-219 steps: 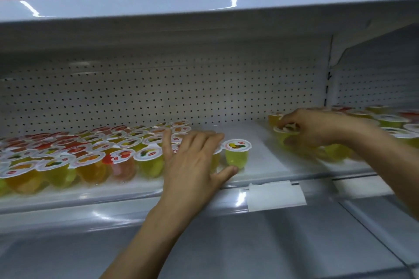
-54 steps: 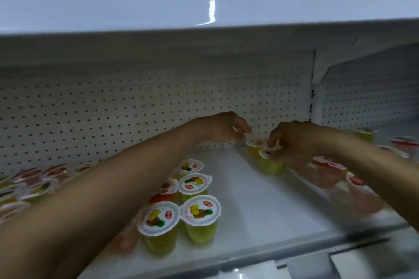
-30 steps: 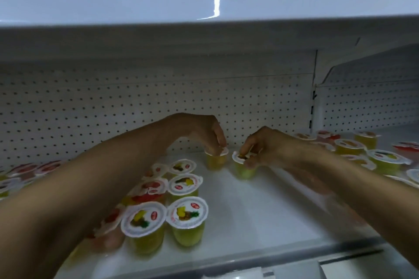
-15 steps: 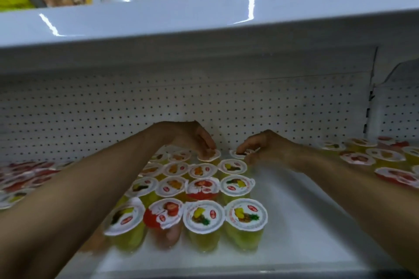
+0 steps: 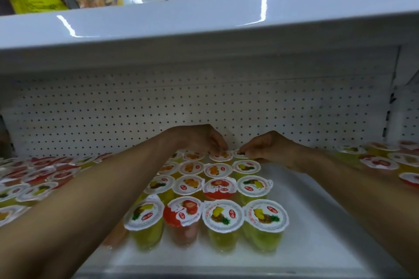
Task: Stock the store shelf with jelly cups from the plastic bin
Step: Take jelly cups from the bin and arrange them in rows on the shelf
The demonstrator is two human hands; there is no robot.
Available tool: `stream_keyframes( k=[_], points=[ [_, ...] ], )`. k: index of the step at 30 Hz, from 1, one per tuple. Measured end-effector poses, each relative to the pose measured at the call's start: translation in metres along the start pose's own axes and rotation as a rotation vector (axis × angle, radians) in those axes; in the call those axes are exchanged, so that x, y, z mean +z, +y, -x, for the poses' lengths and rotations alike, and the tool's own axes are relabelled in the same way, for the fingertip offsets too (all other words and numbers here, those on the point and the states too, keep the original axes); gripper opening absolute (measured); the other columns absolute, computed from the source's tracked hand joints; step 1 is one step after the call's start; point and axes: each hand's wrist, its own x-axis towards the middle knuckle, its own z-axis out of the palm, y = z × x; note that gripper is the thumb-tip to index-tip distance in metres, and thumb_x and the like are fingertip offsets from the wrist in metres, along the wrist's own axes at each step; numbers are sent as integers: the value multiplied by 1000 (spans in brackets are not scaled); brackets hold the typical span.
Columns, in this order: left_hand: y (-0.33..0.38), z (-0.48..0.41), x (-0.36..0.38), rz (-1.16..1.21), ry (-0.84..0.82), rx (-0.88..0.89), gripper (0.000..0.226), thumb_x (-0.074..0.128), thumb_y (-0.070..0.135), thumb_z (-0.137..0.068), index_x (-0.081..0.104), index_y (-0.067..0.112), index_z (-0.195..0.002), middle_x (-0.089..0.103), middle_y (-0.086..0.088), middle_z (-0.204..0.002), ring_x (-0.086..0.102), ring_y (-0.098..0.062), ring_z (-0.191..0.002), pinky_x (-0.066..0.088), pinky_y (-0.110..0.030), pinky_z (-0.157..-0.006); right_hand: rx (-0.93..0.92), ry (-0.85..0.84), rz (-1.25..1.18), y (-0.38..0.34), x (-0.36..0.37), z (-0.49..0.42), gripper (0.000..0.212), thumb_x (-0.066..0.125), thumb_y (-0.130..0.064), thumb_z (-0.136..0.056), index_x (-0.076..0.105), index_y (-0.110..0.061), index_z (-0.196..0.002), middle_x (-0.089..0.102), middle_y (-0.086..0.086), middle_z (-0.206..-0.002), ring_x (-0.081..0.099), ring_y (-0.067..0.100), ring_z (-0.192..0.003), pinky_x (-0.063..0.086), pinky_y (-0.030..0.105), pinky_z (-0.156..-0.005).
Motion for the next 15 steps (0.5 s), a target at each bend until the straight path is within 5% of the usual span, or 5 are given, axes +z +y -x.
stream_keyframes(
  k=[10,15],
  points=[
    [-2,3,-1,-131,56,-60,27,73,40,-83,70,22,-104,70,6,-103,64,-11,-97,53,-36,-95,-32,-54,32,-2,-2,9,20,71,-11,-85,72,-18,-104,73,4,-100,69,16,-94,56,27,-86],
    [5,7,3,-37,52,-7,31,63,29,-93,63,24,-123,65,10,-114,60,-8,-104,48,-16,-85,-28,-66,51,-2,1,10,25,68,-9,-88,72,-17,-111,72,0,-106,68,12,-99,54,29,-93]
  ],
)
